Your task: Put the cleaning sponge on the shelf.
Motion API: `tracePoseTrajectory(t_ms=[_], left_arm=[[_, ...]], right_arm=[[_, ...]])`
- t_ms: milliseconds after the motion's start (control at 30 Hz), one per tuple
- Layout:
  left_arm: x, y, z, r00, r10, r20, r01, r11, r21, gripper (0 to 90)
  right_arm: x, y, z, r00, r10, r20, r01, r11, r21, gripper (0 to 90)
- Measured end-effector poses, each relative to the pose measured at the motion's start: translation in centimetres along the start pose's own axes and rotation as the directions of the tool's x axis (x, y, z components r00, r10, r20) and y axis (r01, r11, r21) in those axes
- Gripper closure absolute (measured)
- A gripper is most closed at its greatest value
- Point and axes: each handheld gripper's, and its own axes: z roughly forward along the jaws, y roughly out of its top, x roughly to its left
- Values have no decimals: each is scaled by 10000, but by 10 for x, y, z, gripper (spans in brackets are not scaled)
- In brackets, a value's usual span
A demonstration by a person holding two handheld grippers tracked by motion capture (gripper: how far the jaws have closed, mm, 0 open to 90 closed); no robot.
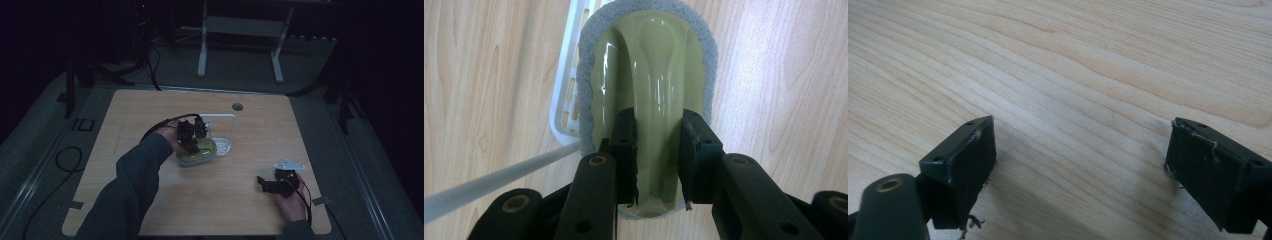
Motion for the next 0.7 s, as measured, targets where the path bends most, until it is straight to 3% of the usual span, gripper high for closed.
tracePoseTrajectory(t_ms=[100, 367, 700], left_arm=[[0, 2, 2, 9994, 334, -51, -335, 9993, -152, 716], [0, 10, 4, 9965, 829, -121, -829, 9966, 14, 716], [3, 19, 6, 9936, 1090, -311, -1093, 9940, -101, 716]], right_arm=[[0, 0, 0, 10000, 1, 1, -1, 10000, 0, 123], [0, 0, 0, 10000, -6, 0, 6, 10000, -1, 123], [0, 0, 0, 10000, -7, -1, 7, 10000, -1, 123]])
